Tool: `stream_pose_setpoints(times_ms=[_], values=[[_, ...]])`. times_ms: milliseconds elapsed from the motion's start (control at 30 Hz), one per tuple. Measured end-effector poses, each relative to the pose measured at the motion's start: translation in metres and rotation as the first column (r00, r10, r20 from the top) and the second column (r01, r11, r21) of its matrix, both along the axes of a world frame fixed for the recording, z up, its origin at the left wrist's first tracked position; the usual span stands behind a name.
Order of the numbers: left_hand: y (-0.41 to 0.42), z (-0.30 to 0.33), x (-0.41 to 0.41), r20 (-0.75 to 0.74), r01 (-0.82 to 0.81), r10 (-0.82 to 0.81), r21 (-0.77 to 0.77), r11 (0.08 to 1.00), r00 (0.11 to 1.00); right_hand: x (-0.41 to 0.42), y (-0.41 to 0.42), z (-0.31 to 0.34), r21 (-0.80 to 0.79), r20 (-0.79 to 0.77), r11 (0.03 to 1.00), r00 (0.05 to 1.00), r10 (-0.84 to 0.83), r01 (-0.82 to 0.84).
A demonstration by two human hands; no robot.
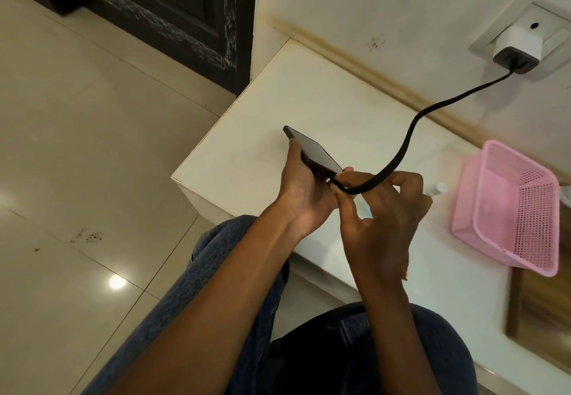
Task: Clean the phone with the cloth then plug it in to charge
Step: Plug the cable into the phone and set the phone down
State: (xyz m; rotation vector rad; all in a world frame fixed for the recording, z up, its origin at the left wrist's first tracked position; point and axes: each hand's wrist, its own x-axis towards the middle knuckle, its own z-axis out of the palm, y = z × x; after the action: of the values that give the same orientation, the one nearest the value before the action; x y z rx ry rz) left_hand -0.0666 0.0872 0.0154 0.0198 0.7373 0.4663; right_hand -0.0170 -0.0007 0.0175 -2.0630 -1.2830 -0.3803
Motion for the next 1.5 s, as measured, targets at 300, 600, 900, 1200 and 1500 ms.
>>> stream_pose_setpoints(times_ms=[300, 600, 900, 1200, 1500], values=[[0.0022, 0.0020, -0.0022, 0.040, 0.023, -0.021, -0.047, 0.999, 0.999, -0.0006, 0.0004, -0.0058, -0.049, -0.069, 0.999, 0.998, 0.002, -0.005], [0.0046, -0.0034, 0.0014, 0.058, 0.000, 0.002, -0.031, 1.000, 0.998, -0.0015, -0.0008, -0.0073, 0.012, -0.095, 0.998, 0.994, 0.056, -0.056], [0.0039, -0.0009, 0.0015, 0.094, 0.007, -0.001, -0.065, 0.998, 0.996, -0.0037, -0.0006, -0.0061, 0.087, -0.135, 0.994, 0.988, 0.071, -0.060], [0.0034, 0.0011, -0.0006, 0.061, 0.051, -0.055, 0.075, 0.996, 0.997, -0.0085, 0.0025, -0.0033, 0.072, -0.085, 0.997, 0.996, 0.033, -0.027], [0.0005, -0.0019, 0.0025, 0.085, 0.043, -0.047, 0.045, 0.998, 0.995, -0.0077, 0.0024, -0.0038, 0.056, -0.048, 0.998, 0.998, 0.043, -0.041]])
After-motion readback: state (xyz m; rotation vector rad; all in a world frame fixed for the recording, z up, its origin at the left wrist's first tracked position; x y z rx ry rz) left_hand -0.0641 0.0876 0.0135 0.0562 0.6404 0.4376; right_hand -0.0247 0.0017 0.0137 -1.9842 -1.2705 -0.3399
